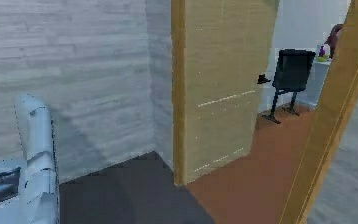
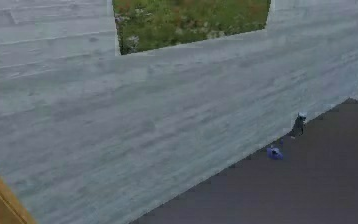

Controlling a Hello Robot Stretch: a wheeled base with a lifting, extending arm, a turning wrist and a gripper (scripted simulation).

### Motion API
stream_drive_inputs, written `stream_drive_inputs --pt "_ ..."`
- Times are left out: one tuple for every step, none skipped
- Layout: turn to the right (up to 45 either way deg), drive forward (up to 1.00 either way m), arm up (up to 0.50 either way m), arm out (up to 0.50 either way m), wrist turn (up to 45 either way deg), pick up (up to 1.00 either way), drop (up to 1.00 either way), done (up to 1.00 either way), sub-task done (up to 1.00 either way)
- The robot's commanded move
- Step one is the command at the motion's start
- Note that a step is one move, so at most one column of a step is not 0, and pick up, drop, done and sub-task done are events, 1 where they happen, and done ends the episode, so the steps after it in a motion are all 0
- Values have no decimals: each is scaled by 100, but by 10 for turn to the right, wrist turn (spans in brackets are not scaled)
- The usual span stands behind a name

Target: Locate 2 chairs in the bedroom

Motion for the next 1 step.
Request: stream_drive_inputs --pt "0 70 0 0 0 0 0 0 0"
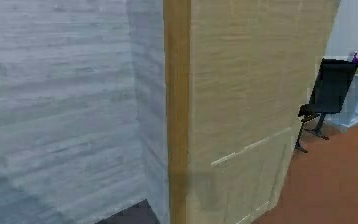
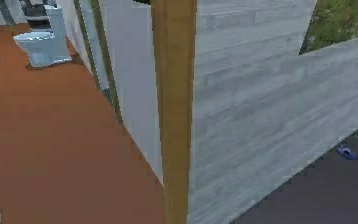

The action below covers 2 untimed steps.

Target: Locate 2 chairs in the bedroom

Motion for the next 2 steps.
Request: stream_drive_inputs --pt "450 0 0 0 0 0 0 0 0" --pt "30 0 0 0 0 0 0 0 0"
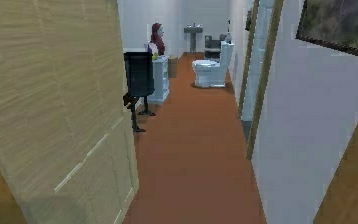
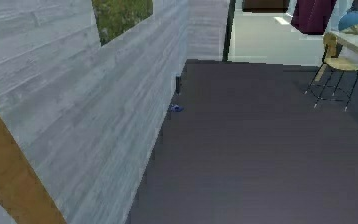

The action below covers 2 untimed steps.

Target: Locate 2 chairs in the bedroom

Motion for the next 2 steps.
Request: stream_drive_inputs --pt "0 30 0 0 0 0 0 0 0" --pt "90 0 0 0 0 0 0 0 0"
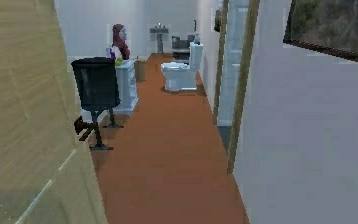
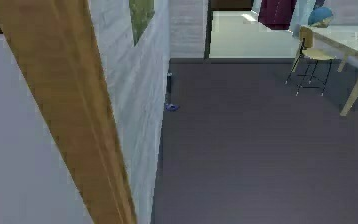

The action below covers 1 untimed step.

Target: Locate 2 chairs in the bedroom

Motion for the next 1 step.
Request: stream_drive_inputs --pt "0 15 0 0 0 0 0 0 0"
